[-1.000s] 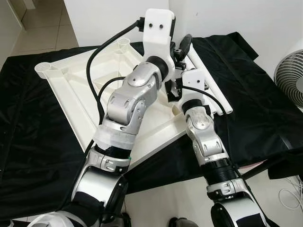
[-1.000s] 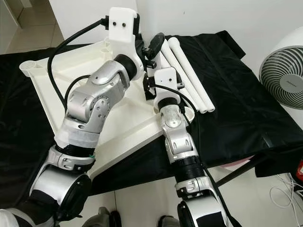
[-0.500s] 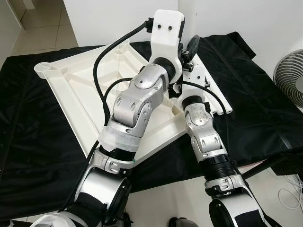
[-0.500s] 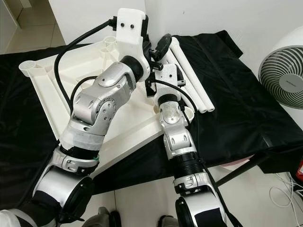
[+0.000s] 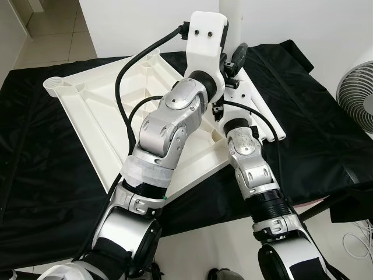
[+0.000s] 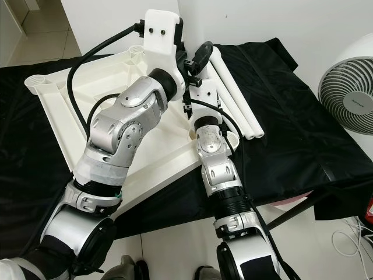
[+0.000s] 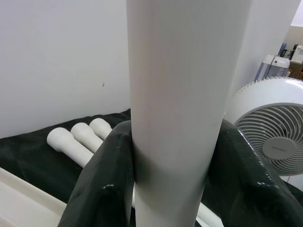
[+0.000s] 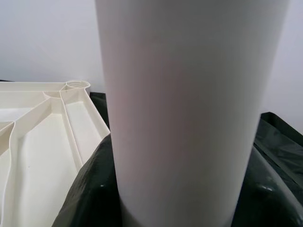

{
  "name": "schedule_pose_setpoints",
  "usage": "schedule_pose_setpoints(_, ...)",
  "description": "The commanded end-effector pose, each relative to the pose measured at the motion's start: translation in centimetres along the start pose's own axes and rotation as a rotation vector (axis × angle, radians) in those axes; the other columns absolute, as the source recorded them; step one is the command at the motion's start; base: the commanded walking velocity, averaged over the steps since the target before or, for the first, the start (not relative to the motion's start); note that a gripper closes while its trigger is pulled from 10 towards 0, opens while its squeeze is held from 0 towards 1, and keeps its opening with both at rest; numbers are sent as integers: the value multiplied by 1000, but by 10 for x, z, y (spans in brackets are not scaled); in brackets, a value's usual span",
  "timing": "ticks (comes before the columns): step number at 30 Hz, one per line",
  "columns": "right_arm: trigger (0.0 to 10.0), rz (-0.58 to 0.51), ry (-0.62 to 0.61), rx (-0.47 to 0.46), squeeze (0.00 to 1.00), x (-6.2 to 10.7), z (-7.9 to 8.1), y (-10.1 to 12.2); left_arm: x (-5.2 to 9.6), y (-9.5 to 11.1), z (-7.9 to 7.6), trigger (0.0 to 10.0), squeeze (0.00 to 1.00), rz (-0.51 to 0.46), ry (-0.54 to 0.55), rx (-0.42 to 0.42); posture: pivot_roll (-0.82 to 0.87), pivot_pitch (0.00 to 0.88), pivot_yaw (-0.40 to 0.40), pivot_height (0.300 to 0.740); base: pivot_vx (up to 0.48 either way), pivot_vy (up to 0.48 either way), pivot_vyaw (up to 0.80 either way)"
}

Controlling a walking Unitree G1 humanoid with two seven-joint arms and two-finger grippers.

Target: Building children table

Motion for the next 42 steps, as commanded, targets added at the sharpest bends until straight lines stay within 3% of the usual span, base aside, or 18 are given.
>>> schedule_pose_setpoints(1, 157, 22, -4, 9, 0, -2, 1, -3, 0, 6, -9, 10000, 0, -31, -11, -10, -89, 72, 16, 740, 0, 0, 0)
schedule_pose_setpoints(2, 157, 22, -4, 9, 0, -2, 1, -3, 0, 6, -9, 10000, 0, -31, -11, -10, -89, 72, 16, 740, 0, 0, 0)
schedule_pose_setpoints(3, 10000, 30, -10, 0, 0, -2, 0, -5, 0, 6, -10, 10000, 149, -31, -17, -7, -88, 68, 17, 740, 0, 0, 0)
schedule_pose_setpoints(4, 10000, 36, -16, -6, 0, -3, 0, -6, 1, 6, -11, 10000, 1000, -36, -31, 27, -89, 65, 19, 740, 0, 0, 0)
schedule_pose_setpoints(10, 10000, 46, -34, -18, 0, -3, -4, -8, 3, 8, -14, 10000, 1000, -55, -66, 92, -91, 63, 25, 740, 0, 0, 0)
schedule_pose_setpoints(16, 10000, 57, -64, -66, 0, -1, -11, -11, 5, 17, -10, 10000, 1000, -97, -85, 74, -97, 54, 34, 740, 0, 0, 0)
schedule_pose_setpoints(17, 10000, 58, -74, -83, 0, -1, -13, -11, 6, 20, -7, 10000, 204, -113, -91, 94, -98, 51, 36, 740, 0, 0, 0)
schedule_pose_setpoints(18, 10000, 58, -74, -83, 0, -1, -13, -11, 6, 20, -7, 10000, 204, -113, -91, 94, -98, 51, 36, 740, 0, 0, 0)
schedule_pose_setpoints(19, 10000, 59, -85, -99, 0, -1, -16, -11, 7, 24, -3, 10000, 0, -131, -97, 118, -98, 51, 36, 740, 0, 0, 0)
schedule_pose_setpoints(23, 10000, 58, -110, -150, 0, -2, -27, -12, 13, 26, 11, 10000, 0, -144, -88, 151, -98, 49, 38, 740, 0, 0, 0)
schedule_pose_setpoints(28, 10000, 43, -57, -170, 0, -2, -31, -9, 22, 11, 32, 10000, 0, -93, -38, 108, -98, 49, 38, 740, 0, 0, 0)
schedule_pose_setpoints(32, 10000, 47, -24, -160, 0, -1, -36, -11, 30, 1, 37, 10000, 0, -52, -44, 71, -95, 56, 35, 740, 0, 0, 0)
schedule_pose_setpoints(37, 10000, 23, 13, -168, 0, 1, -39, -9, 41, -14, 33, 10000, 0, -3, -100, 6, -95, 56, 35, 740, 0, 0, 0)
schedule_pose_setpoints(39, 10000, 33, 6, -176, 0, 2, -42, -11, 45, -20, 27, 10000, 0, 22, -147, -12, -91, 62, 28, 740, 0, 0, 0)
schedule_pose_setpoints(41, 10000, 52, -2, -181, 0, 5, -49, -16, 56, -36, 7, 10000, 0, 79, -275, -75, -89, 70, 27, 740, 0, 0, 0)
schedule_pose_setpoints(42, 10000, 52, -2, -181, 0, 5, -49, -16, 56, -36, 7, 10000, 0, 79, -275, -75, -89, 70, 27, 740, 0, 0, 0)
Point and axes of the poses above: a point about 5 cm out from each wrist's last joint towards the gripper, its own x axis pointing back from the gripper into the wrist, its own y axis along the axis of the wrist's last joint, z = x × y, the point moved 3 cm from there along -x, pointing out of the wrist towards the gripper, and after that the axes turned 7 degrees about -x, right-handed, at the moved point
